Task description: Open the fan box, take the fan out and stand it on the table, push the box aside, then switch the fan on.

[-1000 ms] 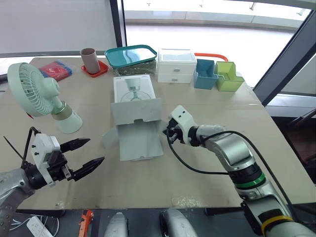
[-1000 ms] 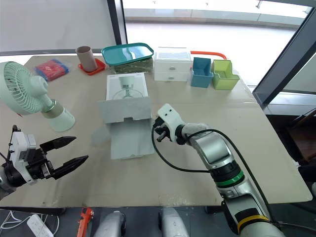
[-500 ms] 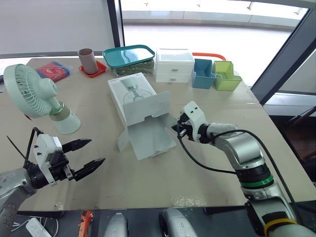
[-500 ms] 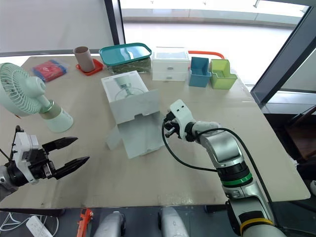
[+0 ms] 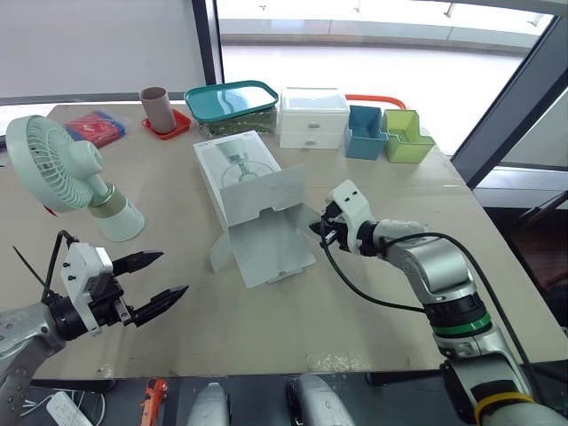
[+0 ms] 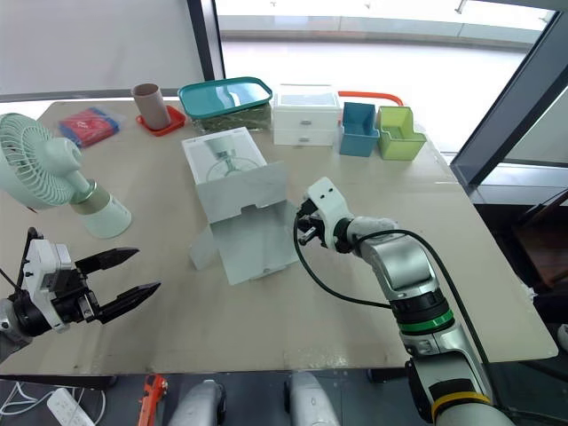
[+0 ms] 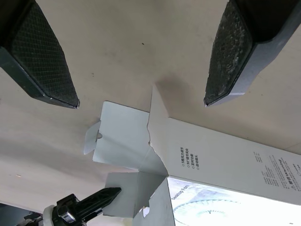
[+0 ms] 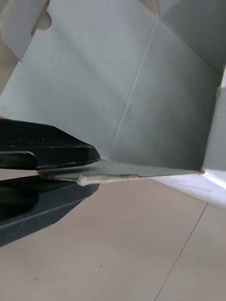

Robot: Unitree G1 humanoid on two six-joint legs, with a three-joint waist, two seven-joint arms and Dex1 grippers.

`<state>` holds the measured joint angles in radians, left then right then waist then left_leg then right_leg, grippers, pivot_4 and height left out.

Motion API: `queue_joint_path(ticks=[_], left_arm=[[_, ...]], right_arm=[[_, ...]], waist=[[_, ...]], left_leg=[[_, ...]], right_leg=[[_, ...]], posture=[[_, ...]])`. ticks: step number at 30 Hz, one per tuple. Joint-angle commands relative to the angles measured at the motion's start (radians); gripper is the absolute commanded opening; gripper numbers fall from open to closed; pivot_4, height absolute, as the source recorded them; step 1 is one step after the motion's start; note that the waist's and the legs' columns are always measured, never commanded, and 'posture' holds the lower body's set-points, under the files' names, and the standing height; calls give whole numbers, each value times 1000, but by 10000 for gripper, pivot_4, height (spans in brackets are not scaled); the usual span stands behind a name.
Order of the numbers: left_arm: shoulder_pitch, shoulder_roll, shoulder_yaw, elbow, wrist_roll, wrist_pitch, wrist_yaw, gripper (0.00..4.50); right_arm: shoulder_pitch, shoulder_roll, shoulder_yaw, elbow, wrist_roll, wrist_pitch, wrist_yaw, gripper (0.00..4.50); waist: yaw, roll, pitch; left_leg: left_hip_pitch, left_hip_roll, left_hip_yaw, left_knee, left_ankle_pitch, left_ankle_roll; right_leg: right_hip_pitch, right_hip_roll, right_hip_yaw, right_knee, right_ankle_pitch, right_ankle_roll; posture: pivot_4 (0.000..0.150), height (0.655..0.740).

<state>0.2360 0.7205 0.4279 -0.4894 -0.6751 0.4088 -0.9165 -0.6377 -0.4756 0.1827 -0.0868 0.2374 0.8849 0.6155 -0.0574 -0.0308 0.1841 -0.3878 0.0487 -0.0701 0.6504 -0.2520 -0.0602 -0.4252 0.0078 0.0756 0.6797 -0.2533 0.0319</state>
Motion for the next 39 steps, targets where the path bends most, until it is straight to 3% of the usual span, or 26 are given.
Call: queue_joint_path(ticks=[1,11,19,22,27,34,38,39], left_arm=[[-11,-3,-5,-9,6,-23,1,45000],[-21,-1,-21,3,19,-33,-1,45000],[-32,-4,-26,11,29,-38,0,45000],[-29,-7,-25,7,31,-38,2,45000],[-25,-15,-25,-3,33,-39,12,45000],[-19,-22,-23,-9,39,-40,22,45000],[-11,-24,-21,-11,48,-45,24,45000],[-8,-24,-20,-12,50,-46,23,45000]], right_arm=[[-3,0,-40,-55,27,-28,18,2048],[-13,7,-110,-28,70,-18,12,2048],[-29,25,-44,1,21,-83,13,2048],[-56,42,-26,41,2,-110,8,11168],[-105,82,6,134,-32,-147,10,33898],[-171,148,42,269,-89,-179,-14,33898],[-174,161,38,282,-100,-176,-18,22509],[-173,163,38,280,-103,-177,-18,15355]], waist=[[0,0,0],[0,0,0],[0,0,0],[0,0,0],[0,0,0],[-1,0,0],[-1,0,0],[-1,0,0]], left_leg=[[0,0,0,0,0,0],[0,0,0,0,0,0],[0,0,0,0,0,0],[0,0,0,0,0,0],[0,0,0,0,0,0],[0,0,0,-1,0,0],[0,0,0,-1,0,0],[0,0,0,-1,0,0]], right_leg=[[0,0,0,0,0,0],[0,0,0,0,0,0],[0,0,0,0,0,0],[0,0,0,0,0,0],[0,0,0,0,0,-1],[0,0,0,0,1,-2],[0,0,0,0,2,-3],[-1,0,0,0,1,-2]], posture=[[1500,7400],[1500,7400],[1500,7400],[1500,7400],[1500,7400],[1500,7400],[1500,7400],[1500,7400]])
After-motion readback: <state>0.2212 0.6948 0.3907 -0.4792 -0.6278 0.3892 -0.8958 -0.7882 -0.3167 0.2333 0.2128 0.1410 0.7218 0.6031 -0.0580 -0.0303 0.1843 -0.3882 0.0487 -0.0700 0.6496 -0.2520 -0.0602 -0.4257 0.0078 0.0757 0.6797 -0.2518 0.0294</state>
